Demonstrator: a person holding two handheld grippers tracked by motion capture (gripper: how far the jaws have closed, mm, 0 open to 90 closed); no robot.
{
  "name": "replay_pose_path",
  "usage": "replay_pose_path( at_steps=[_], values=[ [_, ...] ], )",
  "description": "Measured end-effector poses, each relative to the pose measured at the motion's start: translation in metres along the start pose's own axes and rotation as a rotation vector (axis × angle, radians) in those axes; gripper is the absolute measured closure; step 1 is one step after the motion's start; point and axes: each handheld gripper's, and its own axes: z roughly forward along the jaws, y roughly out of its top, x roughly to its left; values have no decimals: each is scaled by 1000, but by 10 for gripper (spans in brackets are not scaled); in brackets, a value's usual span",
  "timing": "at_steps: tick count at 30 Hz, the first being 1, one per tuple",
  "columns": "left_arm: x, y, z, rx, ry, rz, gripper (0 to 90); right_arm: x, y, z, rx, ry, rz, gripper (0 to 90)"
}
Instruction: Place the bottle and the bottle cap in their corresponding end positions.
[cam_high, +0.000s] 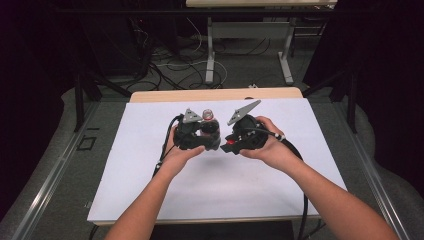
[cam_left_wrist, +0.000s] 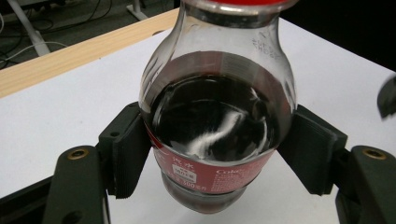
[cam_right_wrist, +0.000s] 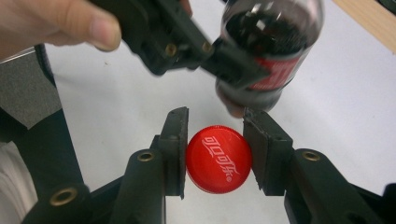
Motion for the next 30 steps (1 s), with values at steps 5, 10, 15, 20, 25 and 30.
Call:
replay_pose_path(
  at_steps=[5,10,15,20,25,30],
  values=[
    [4,7,13,8,9,-2,302,-3,-14,7,-1,-11,20,613],
    [10,8,28,22,19,-8,302,-5,-30,15,-13,-33,50,612],
    [13,6,46,23,32,-5,302,-8,-43,25,-1,-34,53,613],
    [15,6,64,29,48,-19,301,-8,-56,35,-6,-42,66,613],
    [15,3,79,25,49,-21,301,-9,-66,43,-10,-28,71,613],
    [14,-1,89,46,59,-6,300,-12,-71,50,-18,-41,74,613]
  ],
)
